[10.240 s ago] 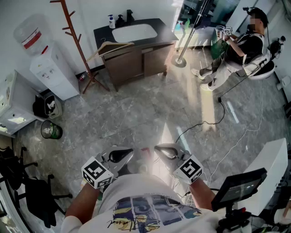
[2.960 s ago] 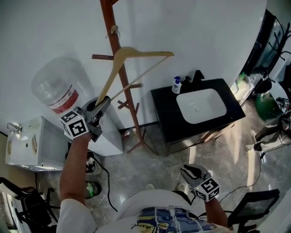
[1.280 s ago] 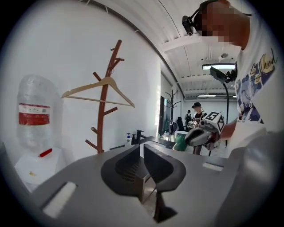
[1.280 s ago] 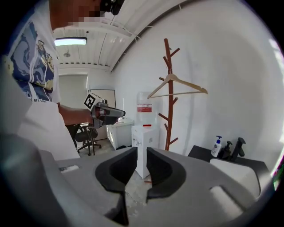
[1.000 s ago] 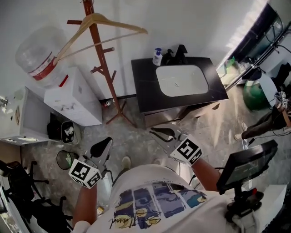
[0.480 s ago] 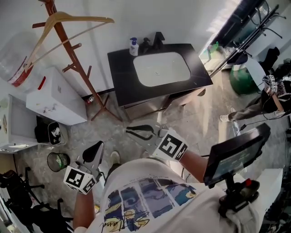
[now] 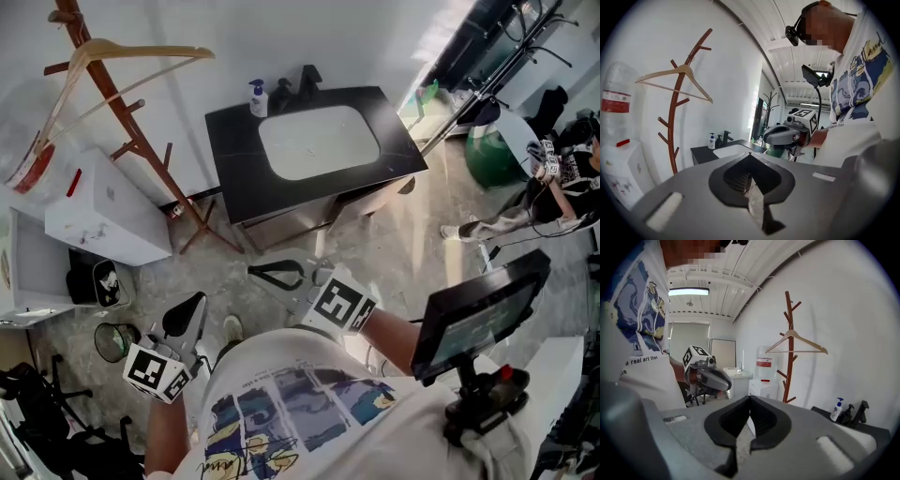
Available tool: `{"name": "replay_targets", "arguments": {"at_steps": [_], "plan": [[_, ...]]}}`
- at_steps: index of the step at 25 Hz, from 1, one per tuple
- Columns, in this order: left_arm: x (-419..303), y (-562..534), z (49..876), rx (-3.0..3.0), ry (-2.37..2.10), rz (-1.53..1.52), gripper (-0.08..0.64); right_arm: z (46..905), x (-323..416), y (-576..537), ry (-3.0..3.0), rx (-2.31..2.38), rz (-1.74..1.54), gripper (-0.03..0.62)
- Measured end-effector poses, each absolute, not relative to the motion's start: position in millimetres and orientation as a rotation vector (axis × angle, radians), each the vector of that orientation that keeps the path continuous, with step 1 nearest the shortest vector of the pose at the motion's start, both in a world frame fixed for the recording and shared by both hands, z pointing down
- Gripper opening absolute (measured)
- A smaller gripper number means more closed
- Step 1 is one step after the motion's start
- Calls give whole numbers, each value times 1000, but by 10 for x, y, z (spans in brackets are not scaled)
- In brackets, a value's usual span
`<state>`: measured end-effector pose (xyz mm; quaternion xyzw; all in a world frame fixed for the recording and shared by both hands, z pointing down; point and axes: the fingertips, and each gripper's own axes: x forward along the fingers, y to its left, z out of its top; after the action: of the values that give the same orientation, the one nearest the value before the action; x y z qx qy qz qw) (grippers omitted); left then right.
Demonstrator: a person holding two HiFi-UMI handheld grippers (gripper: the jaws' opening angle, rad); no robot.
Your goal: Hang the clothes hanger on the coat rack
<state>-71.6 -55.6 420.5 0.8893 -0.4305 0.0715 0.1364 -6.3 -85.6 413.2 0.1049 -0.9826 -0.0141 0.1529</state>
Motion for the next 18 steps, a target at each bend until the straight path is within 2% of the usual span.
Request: {"name": "replay_targets", "arguments": {"at_steps": [18], "plan": [[-1212,-721,4096,2604,-1217,205,5,4182,-188,-906,-2762,439,-6,3]]}}
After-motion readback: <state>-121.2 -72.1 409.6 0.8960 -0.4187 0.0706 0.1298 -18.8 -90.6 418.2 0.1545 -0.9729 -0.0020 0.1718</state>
